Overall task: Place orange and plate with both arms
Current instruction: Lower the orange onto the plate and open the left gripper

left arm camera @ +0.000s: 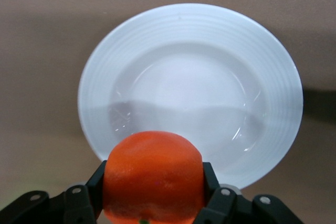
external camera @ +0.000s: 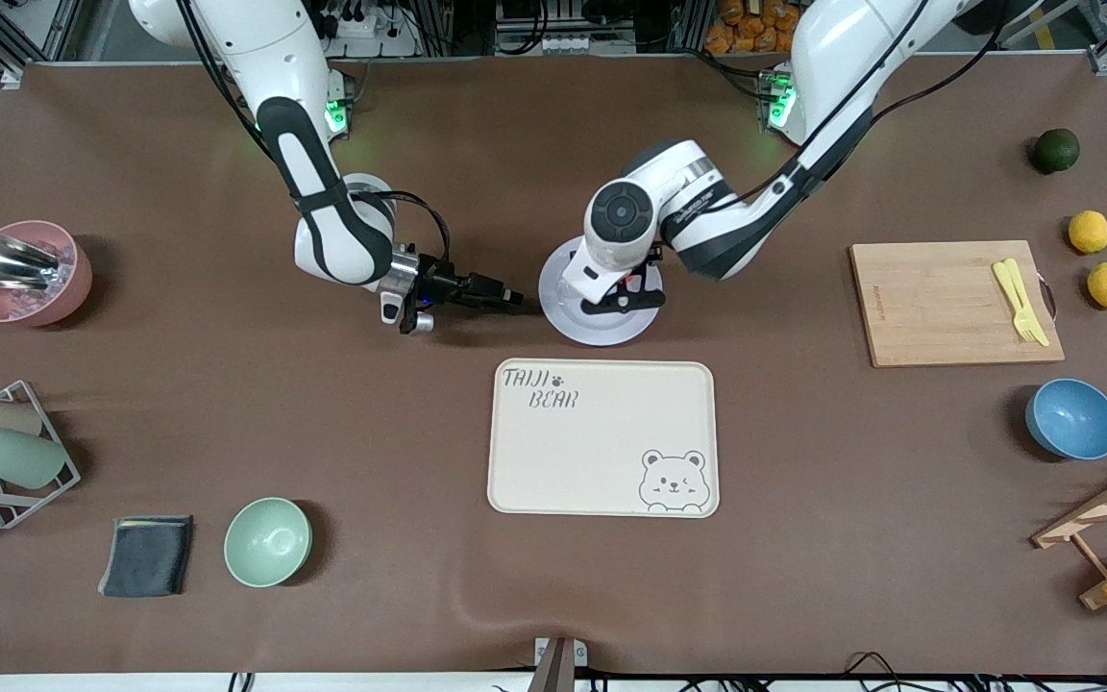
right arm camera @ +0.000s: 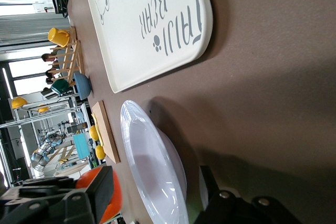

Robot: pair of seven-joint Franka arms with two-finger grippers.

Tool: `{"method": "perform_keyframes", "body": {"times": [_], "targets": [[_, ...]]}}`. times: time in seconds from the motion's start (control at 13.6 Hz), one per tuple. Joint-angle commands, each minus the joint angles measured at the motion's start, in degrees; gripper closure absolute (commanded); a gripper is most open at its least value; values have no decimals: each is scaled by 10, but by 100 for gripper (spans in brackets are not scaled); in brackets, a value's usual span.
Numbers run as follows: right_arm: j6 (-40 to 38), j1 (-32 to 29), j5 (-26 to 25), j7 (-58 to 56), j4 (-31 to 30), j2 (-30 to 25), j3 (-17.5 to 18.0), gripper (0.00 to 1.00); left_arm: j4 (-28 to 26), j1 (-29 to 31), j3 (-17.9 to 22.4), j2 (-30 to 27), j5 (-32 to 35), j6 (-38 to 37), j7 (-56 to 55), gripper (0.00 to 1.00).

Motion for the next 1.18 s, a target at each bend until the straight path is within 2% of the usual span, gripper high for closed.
{"method": "perform_keyframes", "body": {"times": [0.0,0.15,0.37,0.52,0.66,0.81,1.11], "targets": [[7,5,14,-14,2,2,-1,26,26,-33,20,26,33,20,-37,100],[15,10,14,-13,2,2,-1,26,30,-57,43,32,34,28,-42,100],[17,11,14,-14,1,2,-1,26,30,-68,49,44,38,44,-42,100],[16,11,14,-14,1,3,-1,26,30,-68,52,45,39,50,-42,90],[16,10,14,-16,2,4,-1,26,30,-68,56,50,40,51,-41,66],[16,11,14,-17,2,5,-1,26,30,-70,56,52,46,52,-42,0],[16,10,14,-17,1,5,-1,26,53,-73,55,40,48,41,-64,0]]}}
